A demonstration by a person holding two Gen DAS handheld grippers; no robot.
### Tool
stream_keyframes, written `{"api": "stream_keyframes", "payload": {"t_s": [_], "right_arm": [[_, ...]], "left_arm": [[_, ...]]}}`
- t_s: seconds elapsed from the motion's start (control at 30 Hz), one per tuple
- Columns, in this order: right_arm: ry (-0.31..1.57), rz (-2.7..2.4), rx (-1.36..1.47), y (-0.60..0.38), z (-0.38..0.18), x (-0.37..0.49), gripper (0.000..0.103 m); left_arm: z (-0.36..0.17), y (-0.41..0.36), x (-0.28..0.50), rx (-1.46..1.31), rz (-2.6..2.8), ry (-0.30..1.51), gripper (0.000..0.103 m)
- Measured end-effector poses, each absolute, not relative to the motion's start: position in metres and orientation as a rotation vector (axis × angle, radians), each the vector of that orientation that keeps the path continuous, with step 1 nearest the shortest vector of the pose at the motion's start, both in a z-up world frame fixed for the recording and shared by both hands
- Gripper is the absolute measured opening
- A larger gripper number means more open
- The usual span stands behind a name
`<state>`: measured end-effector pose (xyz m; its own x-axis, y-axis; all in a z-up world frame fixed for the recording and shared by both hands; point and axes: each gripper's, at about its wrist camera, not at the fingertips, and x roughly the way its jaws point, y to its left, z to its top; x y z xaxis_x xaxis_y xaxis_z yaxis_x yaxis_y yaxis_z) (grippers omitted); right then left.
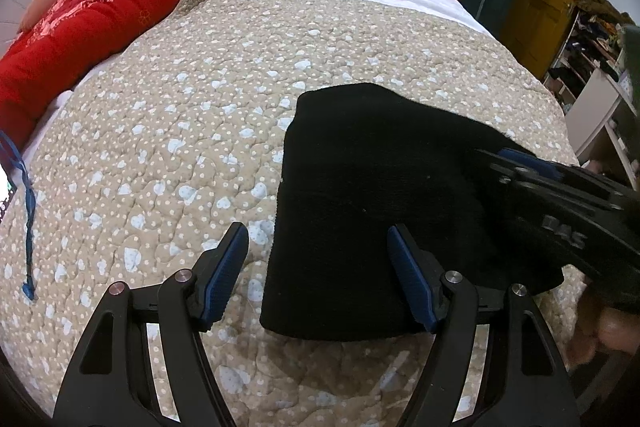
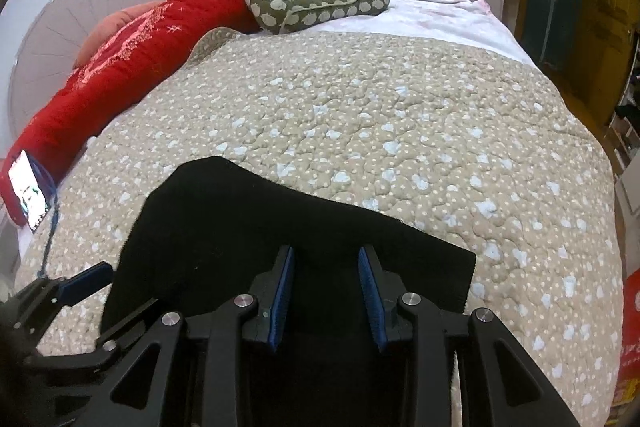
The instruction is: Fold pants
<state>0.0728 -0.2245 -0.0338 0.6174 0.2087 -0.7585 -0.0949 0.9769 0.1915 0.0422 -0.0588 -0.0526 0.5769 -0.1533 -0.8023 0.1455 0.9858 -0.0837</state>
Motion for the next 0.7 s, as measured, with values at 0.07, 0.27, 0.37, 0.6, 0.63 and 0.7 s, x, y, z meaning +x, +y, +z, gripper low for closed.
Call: {"api": "stream_keyframes", "payload": {"t_s": [0.07, 0.27, 0.37, 0.6, 0.63, 0.7], "right_arm": [[0.884, 0.177, 0.131, -0.226, -0.027, 0.064, 0.032], [0.860, 0.176, 0.116, -0.233, -0.018, 0.024, 0.033], [0.881, 0.181, 0.113, -0.234, -0.025, 0.007, 0.033], [0.855, 0.196, 0.153, -0.241, -0.043, -0.011, 0.036], [0.862, 0.206, 0.169, -0.245, -0.039, -0.009, 0.035], [0.829, 0.204, 0.219, -0.256, -0.029, -0.011, 0.036]], "left_arm": [[-0.053, -0.059, 0.042, -0.011, -0.172, 0.940, 0.073], [-0.054, -0.060, 0.042, -0.013, -0.167, 0.941, 0.073], [-0.054, -0.061, 0.041, -0.010, -0.166, 0.941, 0.073], [-0.055, -0.051, 0.042, -0.089, -0.225, 0.981, 0.076], [-0.055, -0.045, 0.043, -0.127, -0.251, 0.994, 0.076], [-0.050, -0.029, 0.045, -0.199, -0.280, 0.994, 0.076]]}}
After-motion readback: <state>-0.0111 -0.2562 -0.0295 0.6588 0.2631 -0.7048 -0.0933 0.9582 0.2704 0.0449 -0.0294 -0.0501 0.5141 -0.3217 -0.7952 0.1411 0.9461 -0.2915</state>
